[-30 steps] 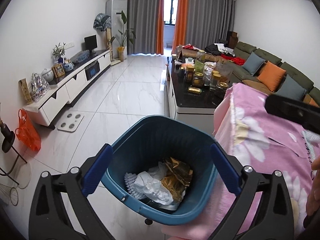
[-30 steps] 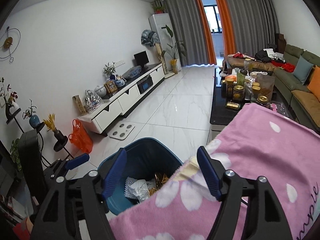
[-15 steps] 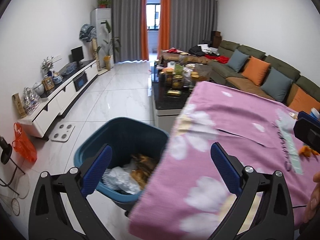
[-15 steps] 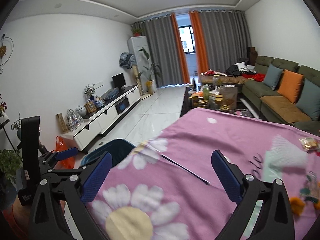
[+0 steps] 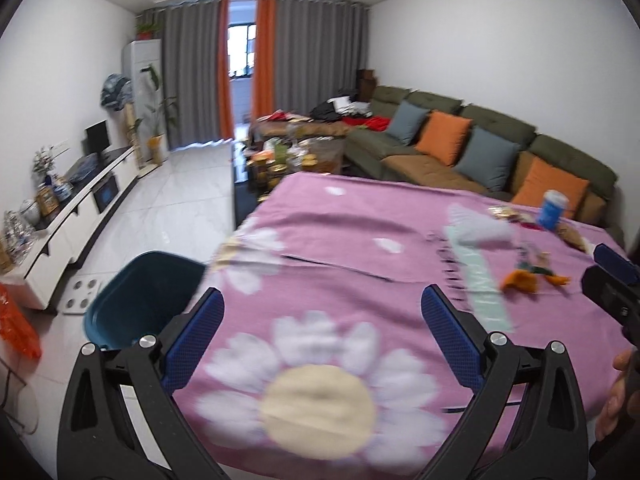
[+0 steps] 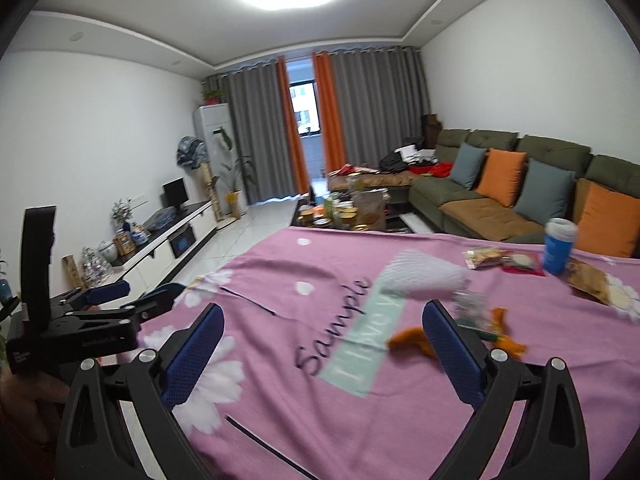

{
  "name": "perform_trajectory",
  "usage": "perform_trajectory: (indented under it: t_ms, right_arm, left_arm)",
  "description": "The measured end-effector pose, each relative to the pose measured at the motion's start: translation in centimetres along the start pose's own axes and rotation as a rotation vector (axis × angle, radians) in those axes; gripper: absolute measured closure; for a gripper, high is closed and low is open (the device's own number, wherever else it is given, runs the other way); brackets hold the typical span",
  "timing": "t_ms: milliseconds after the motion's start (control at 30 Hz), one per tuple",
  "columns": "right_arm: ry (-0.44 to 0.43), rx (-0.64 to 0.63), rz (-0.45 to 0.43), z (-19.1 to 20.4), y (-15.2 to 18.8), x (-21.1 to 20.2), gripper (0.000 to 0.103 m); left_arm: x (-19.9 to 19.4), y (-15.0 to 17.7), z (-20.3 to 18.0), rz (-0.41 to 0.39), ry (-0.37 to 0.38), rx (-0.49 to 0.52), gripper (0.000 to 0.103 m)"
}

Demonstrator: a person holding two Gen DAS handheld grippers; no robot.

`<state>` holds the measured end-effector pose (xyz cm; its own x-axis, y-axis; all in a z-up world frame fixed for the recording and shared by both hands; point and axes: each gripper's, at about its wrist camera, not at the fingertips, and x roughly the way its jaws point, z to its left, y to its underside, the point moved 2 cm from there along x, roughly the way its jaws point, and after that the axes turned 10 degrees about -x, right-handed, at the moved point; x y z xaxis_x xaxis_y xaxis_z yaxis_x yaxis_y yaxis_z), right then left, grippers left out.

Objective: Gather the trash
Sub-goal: 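Move both tools back over the table toward the orange peels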

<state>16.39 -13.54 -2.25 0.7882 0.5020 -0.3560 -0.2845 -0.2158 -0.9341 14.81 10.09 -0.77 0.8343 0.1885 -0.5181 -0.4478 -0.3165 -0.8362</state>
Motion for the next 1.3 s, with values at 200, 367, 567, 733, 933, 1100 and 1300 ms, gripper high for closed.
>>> perform_trajectory:
  t_ms: [200,367,567,733,933,1100,1300]
  right_arm:
    - [0.098,0.023,-0.011,-3.2,2.3,-3.8,0.007]
    - [0.163,0.042,-0.017,-4.5,3.9,-6.5,0.007]
    - [0.222,0.034,-0.028,-4.8,5.1,-9.3,0.007]
    - [0.234,0.031,-0.024,-5.1,5.6,-10.4,0.007]
    - [0.237,0.025,-0.016,-5.2,5.5,-10.4,0.007]
    - [0.240,0.030,0.005,-6.0,5.4,-9.5,0.007]
    - [0.257,0.037,0.054,-8.3,5.1,-7.5,0.007]
  left_arm:
    - [-2.4,1.5,-3.3,-0.018,0.092,0.031,0.006]
    - [-4.1,2.9,-5.2,-0.031,0.159,0.043,0.006]
    - [-5.9,4.6,-6.2,-0.052,0.236,0.030,0.006]
    - [-6.9,5.3,-7.2,-0.056,0.299,0.055,0.006]
    - [-7.2,5.2,-8.2,-0.066,0.333,0.083,0.006]
    - [-5.8,4.8,-9.0,-0.045,0.338,0.099,0.006]
    - [-2.8,3.6,-10.5,-0.006,0.350,0.113,0.006]
